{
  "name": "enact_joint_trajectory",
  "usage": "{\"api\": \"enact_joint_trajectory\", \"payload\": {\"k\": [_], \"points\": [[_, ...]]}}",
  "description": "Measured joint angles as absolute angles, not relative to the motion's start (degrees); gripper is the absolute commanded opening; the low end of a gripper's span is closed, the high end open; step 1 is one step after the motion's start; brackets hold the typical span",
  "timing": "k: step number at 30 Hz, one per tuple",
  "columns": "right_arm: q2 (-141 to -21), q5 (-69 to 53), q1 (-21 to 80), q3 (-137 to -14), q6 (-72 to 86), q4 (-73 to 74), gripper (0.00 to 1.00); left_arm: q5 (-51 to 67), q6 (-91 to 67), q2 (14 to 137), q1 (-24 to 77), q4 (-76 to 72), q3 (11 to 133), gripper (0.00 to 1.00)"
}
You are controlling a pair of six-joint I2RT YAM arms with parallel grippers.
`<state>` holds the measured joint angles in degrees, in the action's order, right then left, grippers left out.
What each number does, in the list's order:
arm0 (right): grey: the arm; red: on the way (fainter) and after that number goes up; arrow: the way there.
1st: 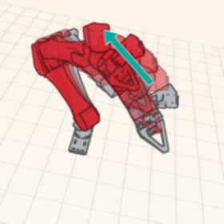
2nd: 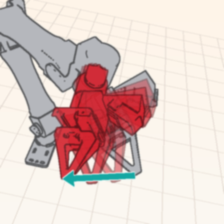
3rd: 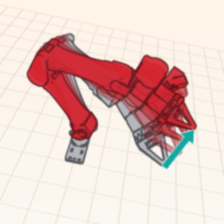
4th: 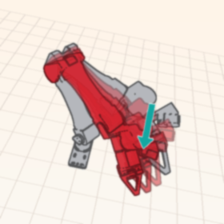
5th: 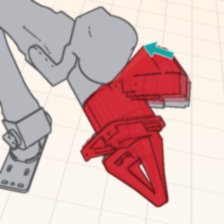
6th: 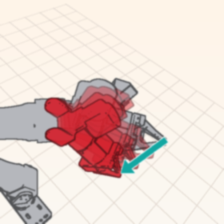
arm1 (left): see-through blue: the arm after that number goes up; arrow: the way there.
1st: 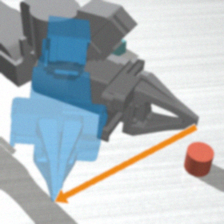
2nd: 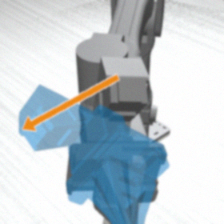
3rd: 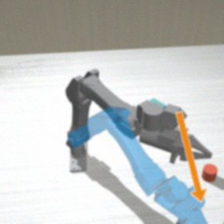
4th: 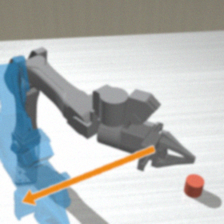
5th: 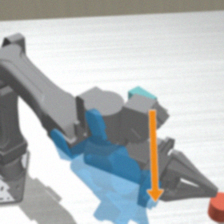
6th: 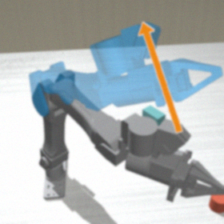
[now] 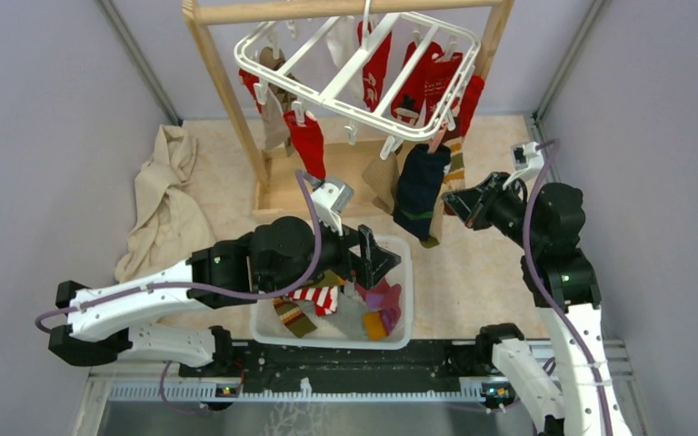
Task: Remove the socks clipped to the hanger
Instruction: Remove the sock from the hanger.
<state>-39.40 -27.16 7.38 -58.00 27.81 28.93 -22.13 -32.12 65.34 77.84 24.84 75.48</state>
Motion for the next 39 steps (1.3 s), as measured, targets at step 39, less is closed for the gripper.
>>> {"api": "enact_joint_trajectory", "payload": {"k": [39], "points": [[-63.1,-7.2,52.5,-70.8,25.7,25.0,0.00,-37.9,-36.1,54.5,80.5,36.2,72.9,0.99]]}}
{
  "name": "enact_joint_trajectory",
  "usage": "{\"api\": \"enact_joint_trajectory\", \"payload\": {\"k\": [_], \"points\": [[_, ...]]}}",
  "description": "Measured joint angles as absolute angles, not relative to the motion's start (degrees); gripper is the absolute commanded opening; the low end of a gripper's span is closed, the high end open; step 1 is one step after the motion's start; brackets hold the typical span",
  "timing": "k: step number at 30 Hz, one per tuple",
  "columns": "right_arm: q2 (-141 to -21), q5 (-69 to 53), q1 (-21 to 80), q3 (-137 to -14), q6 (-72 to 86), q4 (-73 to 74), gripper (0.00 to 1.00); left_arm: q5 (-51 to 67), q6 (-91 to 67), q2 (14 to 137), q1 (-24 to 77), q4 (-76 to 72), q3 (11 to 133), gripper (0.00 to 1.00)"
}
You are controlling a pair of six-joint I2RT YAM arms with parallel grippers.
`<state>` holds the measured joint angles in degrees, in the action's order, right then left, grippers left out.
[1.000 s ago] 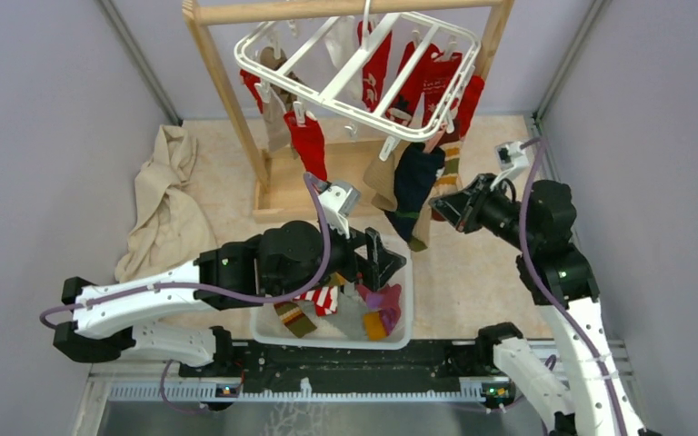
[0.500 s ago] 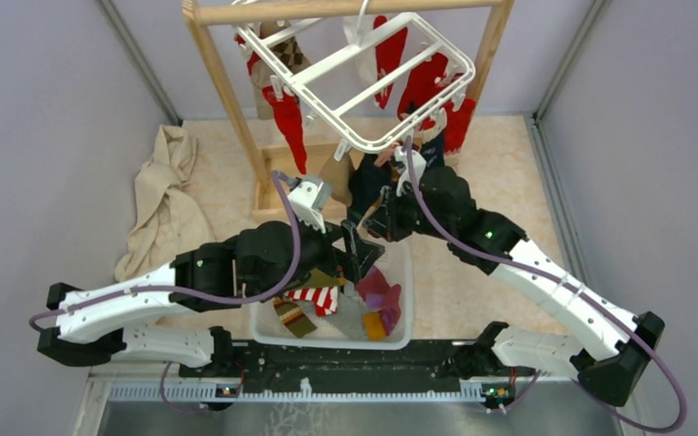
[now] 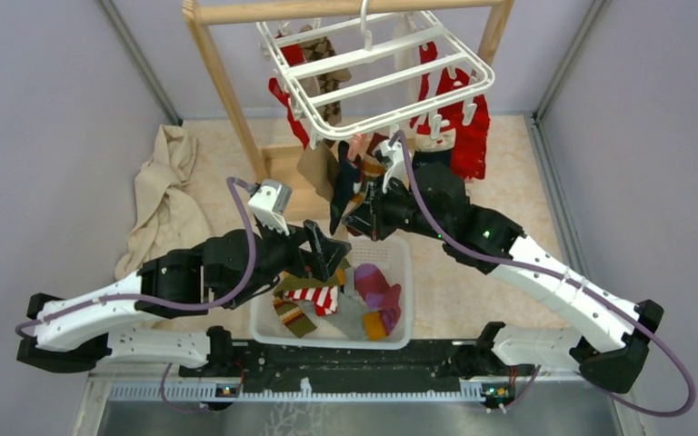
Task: Remove the socks clipped to the hanger
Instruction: Remove the sock from the hanger.
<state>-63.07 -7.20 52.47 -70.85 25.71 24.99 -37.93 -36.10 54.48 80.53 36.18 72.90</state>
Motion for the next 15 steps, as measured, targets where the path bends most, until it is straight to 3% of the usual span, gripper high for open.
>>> {"api": "enact_joint_trajectory", "payload": {"k": [15], "points": [[-62.2,-6.0,60.7,-71.7,28.5,26.7,0.00,-37.5,-37.5,54.5,80.8,37.1,70.4,0.99]]}}
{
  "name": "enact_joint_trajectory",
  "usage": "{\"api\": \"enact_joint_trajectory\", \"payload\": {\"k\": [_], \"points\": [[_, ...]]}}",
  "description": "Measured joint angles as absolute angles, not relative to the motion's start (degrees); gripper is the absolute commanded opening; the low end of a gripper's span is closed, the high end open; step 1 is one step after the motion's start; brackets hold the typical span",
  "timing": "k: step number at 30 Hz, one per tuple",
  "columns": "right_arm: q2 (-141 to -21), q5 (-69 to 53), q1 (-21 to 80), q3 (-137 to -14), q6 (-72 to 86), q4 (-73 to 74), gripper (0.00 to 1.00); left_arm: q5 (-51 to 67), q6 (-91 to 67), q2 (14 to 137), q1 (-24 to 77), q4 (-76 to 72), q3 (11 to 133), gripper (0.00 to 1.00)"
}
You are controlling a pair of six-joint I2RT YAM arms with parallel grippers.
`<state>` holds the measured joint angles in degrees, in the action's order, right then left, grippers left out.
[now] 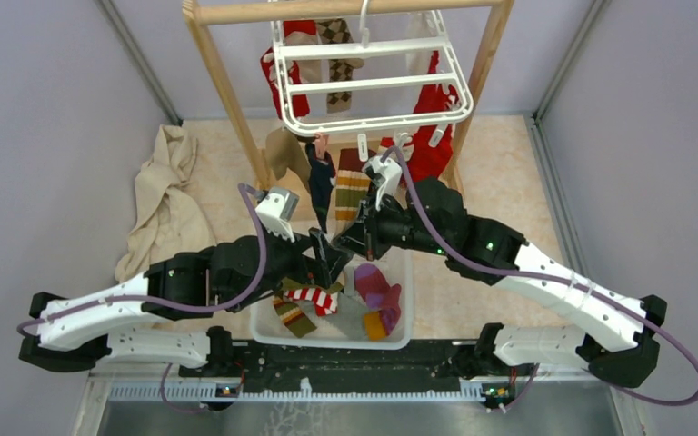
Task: Remove the socks clipped to the hanger
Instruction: Remove the sock from the hanger.
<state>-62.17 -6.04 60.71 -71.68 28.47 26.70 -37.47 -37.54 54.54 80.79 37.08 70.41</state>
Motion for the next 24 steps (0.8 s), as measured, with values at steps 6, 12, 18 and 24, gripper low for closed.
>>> {"api": "enact_joint_trajectory", "payload": {"k": [6,12,18,24], "points": [[-59.2,-6.6,61.0,-71.7,29.6,27.5,0.00,-37.2,-37.5,53.6,80.8,37.3,68.8,0.99],[-57.8,-7.3,61.1,-71.7,30.2,27.5,0.00,-35.8,-36.4,54.0,80.8,36.7,67.0,0.99],[-57.8,-7.6,61.1,-71.7,30.5,27.6,0.00,-34.7,-35.9,54.2,80.8,34.9,65.3,0.95],[-57.8,-7.7,61.1,-71.7,30.9,27.6,0.00,-33.8,-34.7,54.4,80.8,33.3,63.8,0.62]]}}
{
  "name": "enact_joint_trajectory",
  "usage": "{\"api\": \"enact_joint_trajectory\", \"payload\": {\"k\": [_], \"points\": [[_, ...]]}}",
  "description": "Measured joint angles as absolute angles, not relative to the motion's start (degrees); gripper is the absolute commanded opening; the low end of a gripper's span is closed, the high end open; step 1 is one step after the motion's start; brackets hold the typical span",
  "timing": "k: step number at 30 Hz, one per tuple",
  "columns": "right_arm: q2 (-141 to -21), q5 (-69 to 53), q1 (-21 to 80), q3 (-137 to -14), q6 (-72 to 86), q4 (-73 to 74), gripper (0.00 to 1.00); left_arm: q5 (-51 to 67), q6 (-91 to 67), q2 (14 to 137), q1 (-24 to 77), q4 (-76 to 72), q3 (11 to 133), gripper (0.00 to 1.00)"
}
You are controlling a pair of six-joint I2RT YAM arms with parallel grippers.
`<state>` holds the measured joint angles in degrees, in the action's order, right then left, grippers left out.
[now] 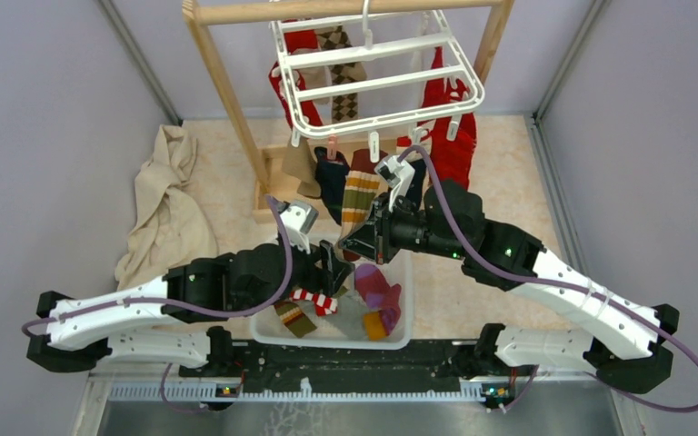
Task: Remove the socks clipped to the hanger
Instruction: Remove the sock from the hanger.
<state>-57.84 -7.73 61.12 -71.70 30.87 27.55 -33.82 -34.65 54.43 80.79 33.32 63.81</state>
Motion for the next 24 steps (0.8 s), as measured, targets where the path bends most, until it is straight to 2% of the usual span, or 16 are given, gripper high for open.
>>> {"api": "enact_joint_trajectory", "payload": {"k": [3,7,8,9,10,12,18,20,24], "points": [[-57.8,-7.9,61.1,-71.7,31.1,27.6,0.00,-33.6,-34.2,54.8,80.8,32.6,63.6,0.33],[-57.8,-8.0,61.1,-71.7,31.2,27.6,0.00,-33.2,-33.7,55.0,80.8,31.6,63.3,0.13],[-57.8,-8.0,61.1,-71.7,31.2,27.6,0.00,-33.1,-33.6,55.0,80.8,31.4,63.2,0.11],[-57.8,-8.0,61.1,-71.7,31.3,27.6,0.00,-33.0,-33.6,55.0,80.8,31.2,63.2,0.11],[-57.8,-8.0,61.1,-71.7,31.3,27.6,0.05,-32.9,-33.6,55.0,80.8,31.1,63.2,0.11],[-57.8,-7.9,61.1,-71.7,31.5,27.6,0.23,-33.0,-33.6,55.0,80.8,30.9,63.1,0.11],[-57.4,-6.0,61.1,-71.7,31.7,29.5,0.53,-33.8,-34.9,54.7,80.8,31.0,62.3,0.12],[-56.6,-3.3,61.1,-71.7,31.0,31.4,0.61,-34.4,-35.3,54.3,80.8,31.3,61.8,0.13],[-54.3,2.9,61.1,-72.8,30.0,34.8,0.64,-36.4,-36.4,53.9,80.8,32.2,61.7,0.16]]}}
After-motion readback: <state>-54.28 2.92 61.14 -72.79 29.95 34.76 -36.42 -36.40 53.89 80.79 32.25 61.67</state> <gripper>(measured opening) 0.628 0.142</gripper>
